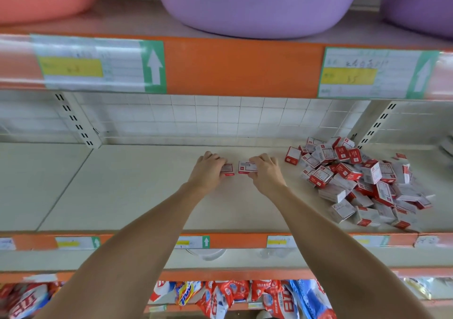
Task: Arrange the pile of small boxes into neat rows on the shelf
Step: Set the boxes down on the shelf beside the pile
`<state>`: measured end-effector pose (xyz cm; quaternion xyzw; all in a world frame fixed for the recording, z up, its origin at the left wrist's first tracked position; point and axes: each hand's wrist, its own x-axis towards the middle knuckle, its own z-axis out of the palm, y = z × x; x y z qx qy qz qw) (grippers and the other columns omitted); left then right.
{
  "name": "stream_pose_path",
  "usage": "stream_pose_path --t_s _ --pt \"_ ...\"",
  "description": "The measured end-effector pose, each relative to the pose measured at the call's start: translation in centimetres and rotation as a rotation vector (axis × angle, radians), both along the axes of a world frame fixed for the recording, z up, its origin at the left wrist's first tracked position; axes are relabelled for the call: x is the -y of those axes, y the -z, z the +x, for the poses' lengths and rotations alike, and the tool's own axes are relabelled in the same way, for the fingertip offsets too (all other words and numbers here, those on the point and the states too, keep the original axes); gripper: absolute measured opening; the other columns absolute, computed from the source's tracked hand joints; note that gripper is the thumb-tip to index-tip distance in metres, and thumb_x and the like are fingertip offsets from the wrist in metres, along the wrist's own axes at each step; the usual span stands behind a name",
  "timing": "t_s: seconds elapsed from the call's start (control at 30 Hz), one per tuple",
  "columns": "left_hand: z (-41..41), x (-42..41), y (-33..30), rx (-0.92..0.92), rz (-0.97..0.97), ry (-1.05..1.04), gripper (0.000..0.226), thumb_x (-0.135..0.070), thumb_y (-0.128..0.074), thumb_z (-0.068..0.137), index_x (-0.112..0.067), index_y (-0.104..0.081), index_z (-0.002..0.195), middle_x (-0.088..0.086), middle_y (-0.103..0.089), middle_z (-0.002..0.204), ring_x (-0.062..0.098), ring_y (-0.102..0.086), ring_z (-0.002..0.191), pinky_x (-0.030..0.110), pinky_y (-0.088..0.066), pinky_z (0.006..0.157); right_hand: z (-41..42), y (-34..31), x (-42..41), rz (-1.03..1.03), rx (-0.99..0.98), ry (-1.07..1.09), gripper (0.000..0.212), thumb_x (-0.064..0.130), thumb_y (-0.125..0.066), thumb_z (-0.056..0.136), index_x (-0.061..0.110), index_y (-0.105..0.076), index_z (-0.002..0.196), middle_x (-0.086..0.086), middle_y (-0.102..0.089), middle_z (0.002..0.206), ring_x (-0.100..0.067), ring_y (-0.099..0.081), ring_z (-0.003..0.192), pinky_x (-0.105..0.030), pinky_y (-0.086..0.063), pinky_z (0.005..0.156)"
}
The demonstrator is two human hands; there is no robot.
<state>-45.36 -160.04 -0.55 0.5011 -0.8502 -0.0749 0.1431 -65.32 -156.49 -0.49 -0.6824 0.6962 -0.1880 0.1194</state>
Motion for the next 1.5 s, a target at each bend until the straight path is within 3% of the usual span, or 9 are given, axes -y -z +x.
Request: stream_pose_path --t_s 0.17,0.27,0.43,0.57,0.73,0.97,1.13,1.3,1.5 --pt "0.3 1.3 0.0 -0.044 0.038 -0.029 0.041 -0.023 -0.067 0.090 -0.014 -0.059 0.129 0.002 -0.063 0.119 0.026 -0.044 0.112 0.033 -0.037 0.092 0.4 0.0 1.2 0.053 0.052 -0.010 0.045 0.013 -0.065 0.092 0.013 -0.053 0.135 -0.005 -0.048 0.129 -0.026 -0.037 0.119 -0.033 -0.038 0.099" --pt "0.4 1.9 0.2 -0.150 0.169 -0.026 0.053 -0.015 -0.070 0.086 -0.013 -0.053 0.137 0.008 -0.062 0.122 0.026 -0.046 0.117 0.038 -0.044 0.096 0.4 0.0 1.5 0.080 0.080 -0.008 0.047 0.017 -0.068 0.090 0.013 -0.054 0.135 -0.005 -0.048 0.129 -0.026 -0.040 0.122 -0.032 -0.038 0.101" --pt "1.8 2.5 0.1 -0.165 0.212 -0.054 0.063 -0.023 -0.075 0.080 -0.016 -0.051 0.138 0.006 -0.059 0.124 0.024 -0.046 0.117 0.037 -0.044 0.095 -0.5 -0.9 2.0 0.131 0.090 -0.002 0.056 0.025 -0.072 0.087 0.018 -0.051 0.138 -0.002 -0.044 0.135 -0.022 -0.036 0.130 -0.036 -0.039 0.103" --pt "3.4 3.2 -0.2 -0.181 0.247 -0.056 0.058 -0.024 -0.080 0.075 -0.017 -0.059 0.129 0.004 -0.061 0.116 0.023 -0.052 0.111 0.037 -0.047 0.091 -1.2 -1.1 2.1 0.150 0.044 -0.034 0.058 0.029 -0.073 0.085 0.021 -0.051 0.138 -0.001 -0.047 0.135 -0.022 -0.035 0.129 -0.036 -0.035 0.104" --pt "3.7 3.1 -0.2 -0.217 0.233 -0.067 0.024 -0.018 -0.077 0.075 -0.022 -0.072 0.098 -0.005 -0.066 0.087 0.019 -0.062 0.087 0.036 -0.054 0.074 -1.1 -0.7 2.1 0.137 0.013 -0.062 0.043 0.028 -0.068 0.090 0.020 -0.056 0.131 0.000 -0.054 0.121 -0.022 -0.042 0.118 -0.033 -0.037 0.096" --pt "2.5 2.6 -0.1 -0.163 0.152 -0.145 0.017 -0.018 -0.068 0.083 -0.021 -0.069 0.100 -0.002 -0.062 0.095 0.021 -0.054 0.091 0.036 -0.051 0.072 -0.1 -0.5 3.1 0.129 0.051 -0.056 0.041 0.017 -0.069 0.090 0.014 -0.059 0.129 -0.003 -0.054 0.117 -0.024 -0.048 0.113 -0.037 -0.044 0.098" --pt "2.9 2.6 0.1 -0.140 0.114 -0.205 0.015 -0.015 -0.062 0.087 -0.020 -0.068 0.100 -0.001 -0.060 0.093 0.021 -0.049 0.095 0.034 -0.045 0.069 1.5 -0.1 3.7 0.105 0.071 -0.041 0.031 0.011 -0.065 0.090 0.014 -0.063 0.121 0.001 -0.048 0.105 -0.026 -0.052 0.103 -0.036 -0.050 0.084" --pt "3.4 2.8 0.3 -0.147 0.107 -0.262 0.015 -0.014 -0.060 0.089 -0.019 -0.068 0.101 -0.001 -0.060 0.092 0.021 -0.048 0.094 0.033 -0.043 0.067 3.1 0.2 4.2 0.067 0.015 -0.045 0.036 0.008 -0.058 0.093 0.013 -0.057 0.128 -0.006 -0.049 0.122 -0.028 -0.045 0.113 -0.036 -0.046 0.091" --pt "3.1 2.8 0.6 -0.139 0.110 -0.282 0.016 -0.019 -0.062 0.087 -0.017 -0.065 0.103 -0.001 -0.060 0.096 0.022 -0.048 0.097 0.032 -0.041 0.068 2.5 0.6 4.4 0.068 -0.008 -0.030 0.033 0.008 -0.062 0.092 0.011 -0.055 0.124 -0.007 -0.048 0.121 -0.027 -0.042 0.110 -0.035 -0.043 0.090"
